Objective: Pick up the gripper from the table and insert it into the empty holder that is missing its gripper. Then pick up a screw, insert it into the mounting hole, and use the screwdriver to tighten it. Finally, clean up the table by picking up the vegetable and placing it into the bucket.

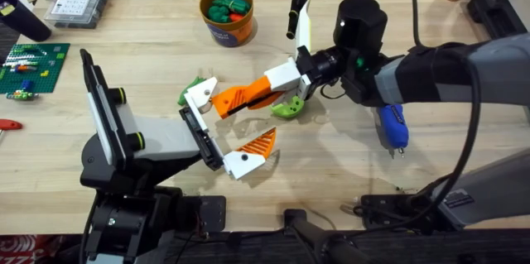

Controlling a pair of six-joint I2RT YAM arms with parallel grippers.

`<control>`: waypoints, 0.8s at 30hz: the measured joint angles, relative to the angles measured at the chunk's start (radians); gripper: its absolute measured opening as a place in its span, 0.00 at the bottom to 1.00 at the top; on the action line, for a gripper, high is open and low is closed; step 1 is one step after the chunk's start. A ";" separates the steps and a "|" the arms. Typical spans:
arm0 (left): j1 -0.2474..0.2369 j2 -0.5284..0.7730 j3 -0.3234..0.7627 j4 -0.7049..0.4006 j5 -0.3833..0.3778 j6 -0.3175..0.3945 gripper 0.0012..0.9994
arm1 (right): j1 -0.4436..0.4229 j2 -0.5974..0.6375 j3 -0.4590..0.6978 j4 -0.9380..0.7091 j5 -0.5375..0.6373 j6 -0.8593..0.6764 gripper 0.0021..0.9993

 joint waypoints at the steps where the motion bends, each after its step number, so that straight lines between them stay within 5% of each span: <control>1: 0.002 0.000 0.000 0.000 -0.004 0.000 0.99 | 0.001 0.003 0.001 -0.005 0.000 0.001 0.01; 24: 0.002 0.000 0.000 0.000 -0.006 0.000 0.99 | -0.021 0.003 -0.002 0.002 -0.015 0.007 0.01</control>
